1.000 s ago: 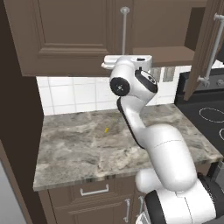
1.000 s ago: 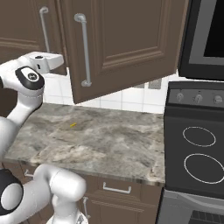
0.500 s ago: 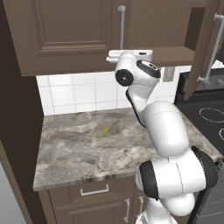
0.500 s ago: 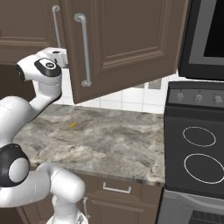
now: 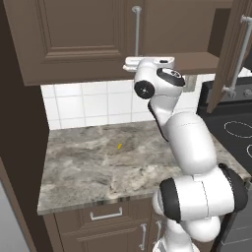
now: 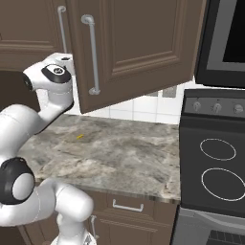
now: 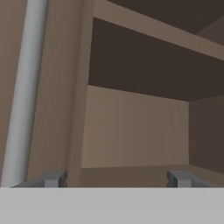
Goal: Close all open cabinet doors.
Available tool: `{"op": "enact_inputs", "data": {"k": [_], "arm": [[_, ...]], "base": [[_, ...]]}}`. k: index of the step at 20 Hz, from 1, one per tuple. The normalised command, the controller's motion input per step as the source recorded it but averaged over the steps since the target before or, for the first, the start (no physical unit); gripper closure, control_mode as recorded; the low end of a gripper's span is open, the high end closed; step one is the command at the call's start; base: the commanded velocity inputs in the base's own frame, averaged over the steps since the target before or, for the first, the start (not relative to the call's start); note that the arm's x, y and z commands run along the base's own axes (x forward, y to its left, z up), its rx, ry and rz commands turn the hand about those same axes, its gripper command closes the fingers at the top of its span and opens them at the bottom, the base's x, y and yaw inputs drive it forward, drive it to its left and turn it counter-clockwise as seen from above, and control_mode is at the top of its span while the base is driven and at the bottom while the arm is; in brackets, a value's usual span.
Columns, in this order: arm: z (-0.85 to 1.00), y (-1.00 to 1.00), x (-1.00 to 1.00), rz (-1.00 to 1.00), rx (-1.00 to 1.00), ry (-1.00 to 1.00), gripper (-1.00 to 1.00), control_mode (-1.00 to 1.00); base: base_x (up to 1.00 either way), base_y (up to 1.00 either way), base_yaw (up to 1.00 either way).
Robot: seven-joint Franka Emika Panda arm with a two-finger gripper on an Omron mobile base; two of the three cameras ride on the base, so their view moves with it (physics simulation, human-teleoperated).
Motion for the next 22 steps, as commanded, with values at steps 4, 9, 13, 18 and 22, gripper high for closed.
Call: {"op": "enact_inputs", "data": {"k": [4,9,13,18,22], "arm": [[0.00,0.06,-0.99,0.00,0.01,0.00,-1.00,-1.00],[0.13,0.06,-1.00,0.00,0.04,0.04,-1.00,-1.00],[0.49,0.13,-1.00,0.00,0.06,0.20,-1.00,-1.00],[0.82,0.22,-1.00,0.00,0.07,0.34,-1.00,-1.00],[0.65,0.21,-1.00,-0.01,0.08,0.48,-1.00,-1.00]], "base": [[0.00,0.00,0.00],[0.00,0.00,0.00],[0.00,0.00,0.00],[0.00,0.00,0.00],[0.00,0.00,0.00]]}}
